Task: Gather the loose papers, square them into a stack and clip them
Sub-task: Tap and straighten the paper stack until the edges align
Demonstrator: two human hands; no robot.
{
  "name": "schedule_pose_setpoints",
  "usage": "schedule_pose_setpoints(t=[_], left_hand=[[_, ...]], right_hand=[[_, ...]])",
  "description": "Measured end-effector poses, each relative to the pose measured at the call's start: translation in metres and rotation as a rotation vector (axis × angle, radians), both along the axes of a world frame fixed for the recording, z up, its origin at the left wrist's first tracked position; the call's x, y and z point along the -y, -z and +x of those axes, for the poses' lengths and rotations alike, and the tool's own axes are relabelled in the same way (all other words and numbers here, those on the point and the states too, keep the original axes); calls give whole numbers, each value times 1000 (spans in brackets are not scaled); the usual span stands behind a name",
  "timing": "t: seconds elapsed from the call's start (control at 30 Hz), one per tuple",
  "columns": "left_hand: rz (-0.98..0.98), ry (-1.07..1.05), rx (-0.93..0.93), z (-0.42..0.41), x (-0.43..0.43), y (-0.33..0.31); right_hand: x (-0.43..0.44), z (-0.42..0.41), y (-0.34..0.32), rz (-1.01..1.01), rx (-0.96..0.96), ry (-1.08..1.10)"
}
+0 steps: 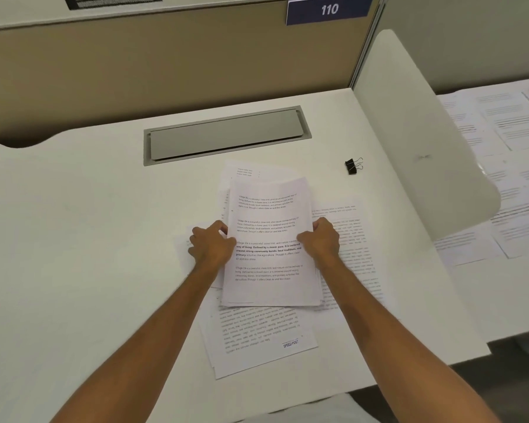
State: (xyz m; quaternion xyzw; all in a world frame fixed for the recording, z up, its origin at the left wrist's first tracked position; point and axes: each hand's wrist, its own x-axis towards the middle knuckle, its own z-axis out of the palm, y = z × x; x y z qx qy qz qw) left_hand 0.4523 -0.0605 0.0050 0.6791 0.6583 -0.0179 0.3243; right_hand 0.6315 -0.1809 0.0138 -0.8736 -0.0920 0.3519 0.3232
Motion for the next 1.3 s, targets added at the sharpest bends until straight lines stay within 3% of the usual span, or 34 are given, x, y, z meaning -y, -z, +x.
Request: schedule_pose_setpoints(t=[0.13, 0.43, 0.53, 0.63, 1.0, 1.13, 1.3], left_hand=[[33, 60, -45, -3, -1, 4], [-41, 59, 179, -12, -3, 1], [-23, 44, 174, -16, 1, 2], [-6, -9, 165, -18, 3, 1], [-309, -316, 398, -20, -3, -9], [-410, -387, 472, -34, -16, 21], [-346, -384, 436, -34, 3, -6]], right_hand=[[-4, -4, 0, -27, -2, 20], [-11, -13, -2, -99, 4, 4], [-12, -13, 1, -124, 8, 9], [-13, -13, 4, -117, -20, 35], [-19, -20, 2, -88, -76, 57], [-16, -25, 8, -65, -75, 63], [-14, -30, 8, -159, 102, -9]])
